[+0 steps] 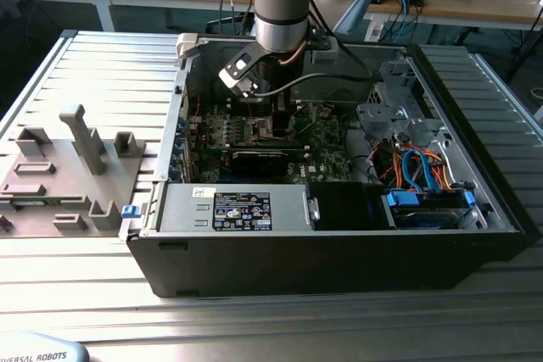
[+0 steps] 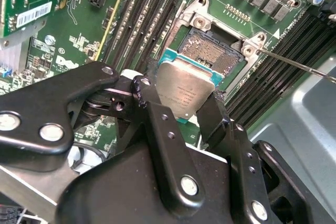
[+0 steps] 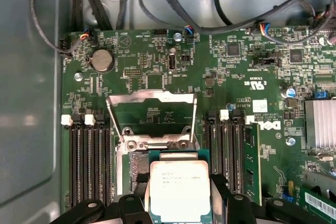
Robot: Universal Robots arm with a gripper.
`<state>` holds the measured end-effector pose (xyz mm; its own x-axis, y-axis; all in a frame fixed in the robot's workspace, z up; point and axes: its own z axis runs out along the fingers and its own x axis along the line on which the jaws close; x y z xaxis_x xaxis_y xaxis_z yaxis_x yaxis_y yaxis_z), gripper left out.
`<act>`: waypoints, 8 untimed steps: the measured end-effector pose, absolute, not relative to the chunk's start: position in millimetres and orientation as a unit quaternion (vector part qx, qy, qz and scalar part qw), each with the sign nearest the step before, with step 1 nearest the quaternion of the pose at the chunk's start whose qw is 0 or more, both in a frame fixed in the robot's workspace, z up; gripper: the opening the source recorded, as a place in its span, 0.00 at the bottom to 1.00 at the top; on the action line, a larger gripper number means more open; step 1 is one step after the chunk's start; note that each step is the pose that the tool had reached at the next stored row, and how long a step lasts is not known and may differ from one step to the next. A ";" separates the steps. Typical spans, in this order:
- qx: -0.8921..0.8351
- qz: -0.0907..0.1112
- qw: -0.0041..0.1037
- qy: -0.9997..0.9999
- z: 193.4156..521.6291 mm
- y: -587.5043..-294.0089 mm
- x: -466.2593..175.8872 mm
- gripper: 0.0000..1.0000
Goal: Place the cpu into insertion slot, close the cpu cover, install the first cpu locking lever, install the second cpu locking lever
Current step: 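Place the cpu into insertion slot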
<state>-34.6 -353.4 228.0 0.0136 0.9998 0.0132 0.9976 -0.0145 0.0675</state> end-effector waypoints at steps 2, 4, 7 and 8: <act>0.708 0.029 0.019 0.705 227.9 -352.9 -34.7 0.54; 0.708 0.029 0.019 0.705 227.7 -352.5 -34.7 0.54; 0.708 0.029 0.019 0.705 227.3 -351.6 -35.0 0.54; 0.708 0.029 0.019 0.705 227.3 -351.4 -35.0 0.54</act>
<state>-35.0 -351.4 227.3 0.0032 0.9999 0.0132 0.9977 -0.0041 0.0675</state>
